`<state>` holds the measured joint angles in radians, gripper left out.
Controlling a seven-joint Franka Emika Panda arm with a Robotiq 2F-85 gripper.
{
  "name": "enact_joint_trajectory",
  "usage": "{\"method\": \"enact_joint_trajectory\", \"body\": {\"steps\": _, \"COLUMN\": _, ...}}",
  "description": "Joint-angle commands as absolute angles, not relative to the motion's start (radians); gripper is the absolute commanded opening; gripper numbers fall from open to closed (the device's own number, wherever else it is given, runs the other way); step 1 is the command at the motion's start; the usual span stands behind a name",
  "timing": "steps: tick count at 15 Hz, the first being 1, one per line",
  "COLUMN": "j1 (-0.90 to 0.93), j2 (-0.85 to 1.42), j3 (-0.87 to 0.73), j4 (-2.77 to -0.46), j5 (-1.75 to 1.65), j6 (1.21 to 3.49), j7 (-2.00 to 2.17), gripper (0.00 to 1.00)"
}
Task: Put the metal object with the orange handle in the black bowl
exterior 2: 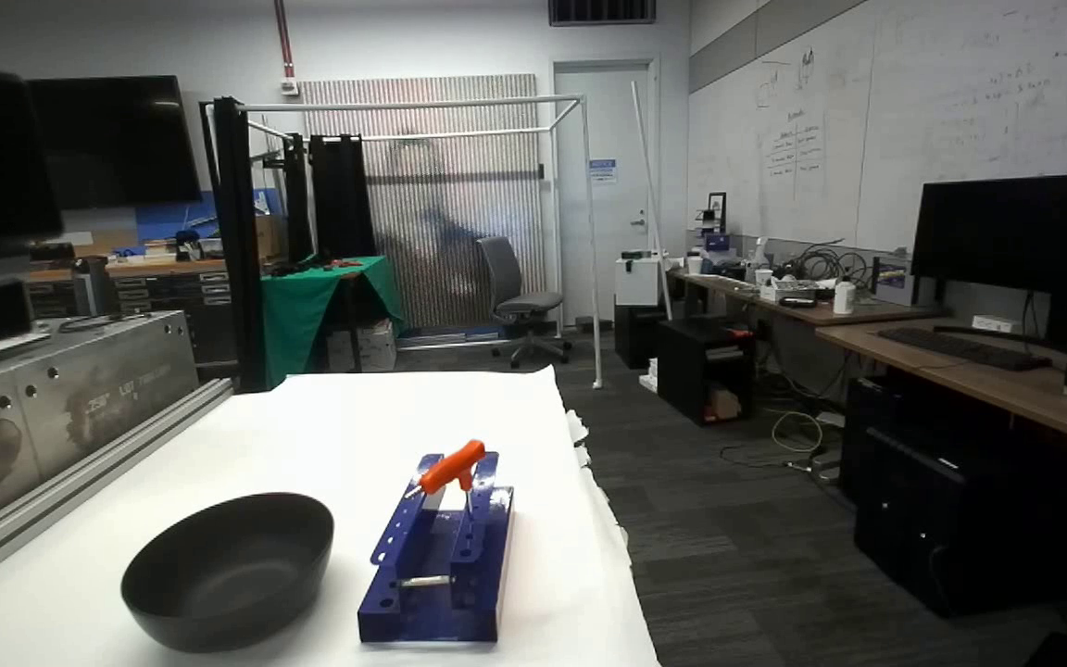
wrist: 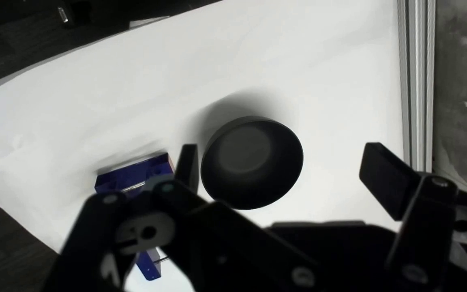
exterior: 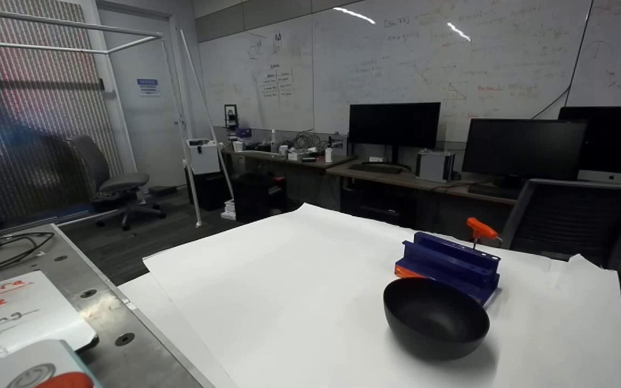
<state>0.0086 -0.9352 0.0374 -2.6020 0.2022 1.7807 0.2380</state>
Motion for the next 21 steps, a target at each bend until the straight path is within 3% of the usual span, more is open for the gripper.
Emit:
{"method": "enact_joint_trajectory", "body": {"steps": 1, "j1": -0.029, "j2": -0.76, "j3": 0.031, "j4": -2.512, "j5": 0.174, "j6": 1.848, "j7": 0.188, "gripper": 1.0}}
{"method": "enact_joint_trajectory", "body": {"steps": 13, "j1": -0.117, "j2": -0.157, "j3": -0.044, "j4": -2.158, "j5": 0.003, "j6": 2.029, "j7": 0.186, "gripper": 1.0}}
{"method": "enact_joint_trajectory", "body": {"steps": 21, "j1": -0.131, "j2": 0.026, "j3": -0.112, "j4": -2.109, "j5": 0.011, "j6": 2.091, "j7": 0.198, "gripper": 1.0}}
